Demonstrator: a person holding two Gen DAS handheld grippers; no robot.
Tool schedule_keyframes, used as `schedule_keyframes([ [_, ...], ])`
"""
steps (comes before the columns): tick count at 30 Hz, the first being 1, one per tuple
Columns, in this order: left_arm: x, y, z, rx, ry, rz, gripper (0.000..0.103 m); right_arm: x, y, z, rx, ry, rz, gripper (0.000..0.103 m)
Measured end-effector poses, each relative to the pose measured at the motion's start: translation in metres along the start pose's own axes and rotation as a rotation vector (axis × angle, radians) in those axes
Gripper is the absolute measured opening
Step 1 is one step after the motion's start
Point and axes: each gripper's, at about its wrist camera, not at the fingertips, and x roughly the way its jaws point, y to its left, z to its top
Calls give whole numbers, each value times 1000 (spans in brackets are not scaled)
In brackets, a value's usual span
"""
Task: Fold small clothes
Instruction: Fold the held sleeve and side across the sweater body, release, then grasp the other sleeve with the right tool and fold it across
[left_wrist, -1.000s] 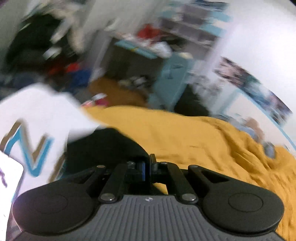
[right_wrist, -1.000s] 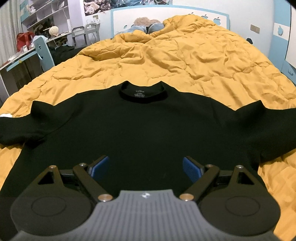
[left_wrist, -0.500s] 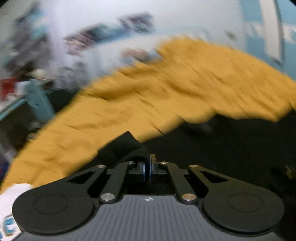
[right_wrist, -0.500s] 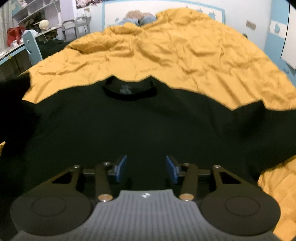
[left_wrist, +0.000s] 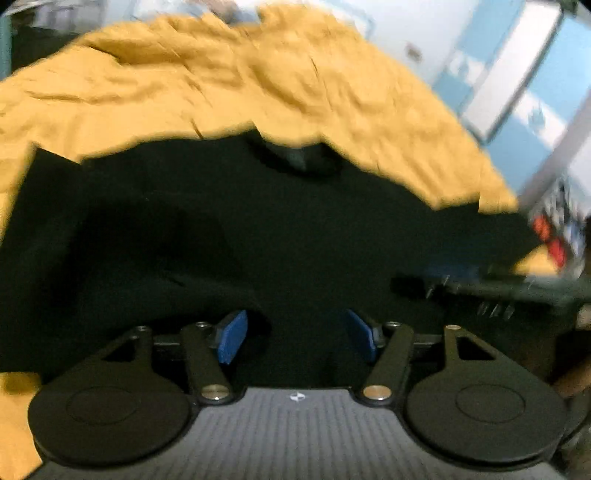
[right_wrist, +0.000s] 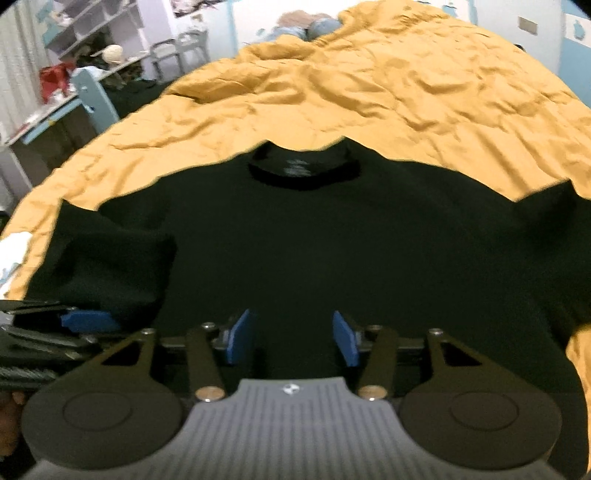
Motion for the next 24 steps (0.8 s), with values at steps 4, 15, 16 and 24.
schedule_keyframes([
  [4, -38, 8, 8, -46, -106, 56, 75, -4, 28, 7, -63, -16, 73, 55],
  [15, -63, 67, 23, -215, -129, 455, 74, 27, 111, 21, -202, 13, 235, 81],
  [16, -65, 72, 22, -226, -129, 474, 74, 32, 119, 21, -219, 19, 247, 81],
  [24, -74, 96, 5, -276, -108, 510, 74, 75, 155, 9, -340, 95, 249, 32],
])
